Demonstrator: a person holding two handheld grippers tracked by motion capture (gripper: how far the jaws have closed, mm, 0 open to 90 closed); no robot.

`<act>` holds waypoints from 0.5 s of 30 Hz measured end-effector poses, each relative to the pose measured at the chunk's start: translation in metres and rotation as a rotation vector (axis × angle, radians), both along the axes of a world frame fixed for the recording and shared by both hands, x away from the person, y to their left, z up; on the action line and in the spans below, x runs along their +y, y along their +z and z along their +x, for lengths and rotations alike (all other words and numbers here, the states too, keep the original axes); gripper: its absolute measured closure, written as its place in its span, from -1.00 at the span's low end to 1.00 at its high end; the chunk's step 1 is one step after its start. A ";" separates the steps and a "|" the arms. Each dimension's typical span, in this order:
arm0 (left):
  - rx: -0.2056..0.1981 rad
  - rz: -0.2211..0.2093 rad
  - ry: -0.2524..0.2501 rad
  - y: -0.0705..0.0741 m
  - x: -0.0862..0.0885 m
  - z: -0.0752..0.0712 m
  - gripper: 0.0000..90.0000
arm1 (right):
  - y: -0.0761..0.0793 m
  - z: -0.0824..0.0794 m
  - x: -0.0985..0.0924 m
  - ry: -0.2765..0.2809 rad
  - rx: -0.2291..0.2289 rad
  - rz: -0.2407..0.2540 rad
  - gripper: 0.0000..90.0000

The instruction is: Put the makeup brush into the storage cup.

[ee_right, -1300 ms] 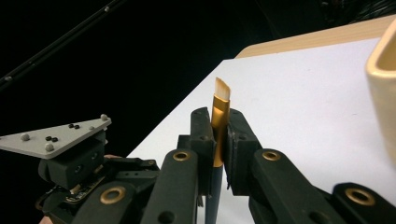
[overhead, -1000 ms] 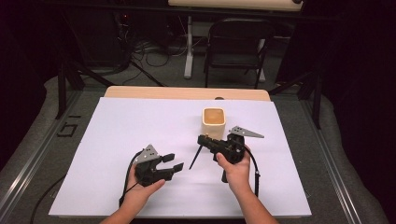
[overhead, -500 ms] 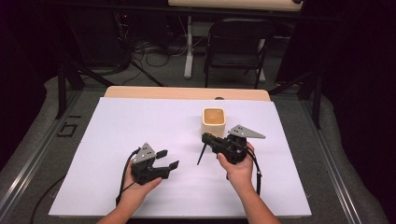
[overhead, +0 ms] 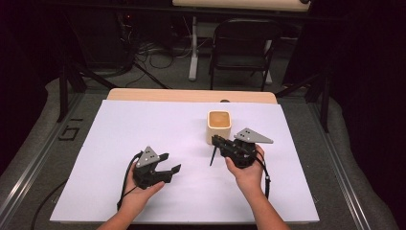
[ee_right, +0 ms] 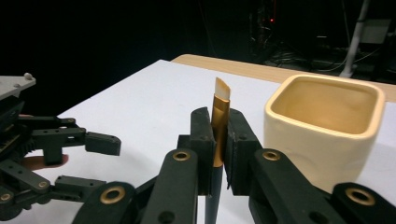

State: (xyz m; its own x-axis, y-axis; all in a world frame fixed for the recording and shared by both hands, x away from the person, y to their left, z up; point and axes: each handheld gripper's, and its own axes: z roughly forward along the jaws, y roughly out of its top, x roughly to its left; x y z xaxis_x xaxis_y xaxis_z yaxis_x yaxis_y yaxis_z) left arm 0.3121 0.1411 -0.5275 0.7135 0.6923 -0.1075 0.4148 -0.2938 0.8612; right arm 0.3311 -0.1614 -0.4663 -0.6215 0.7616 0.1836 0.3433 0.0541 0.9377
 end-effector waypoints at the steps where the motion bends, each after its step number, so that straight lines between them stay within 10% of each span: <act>1: 0.000 0.003 0.004 0.000 0.001 0.000 -0.24 | 0.000 0.000 -0.001 -0.005 -0.007 -0.001 0.86; 15: 0.006 0.002 0.040 0.000 0.009 0.005 -0.24 | 0.002 0.001 -0.005 -0.050 -0.037 -0.058 0.86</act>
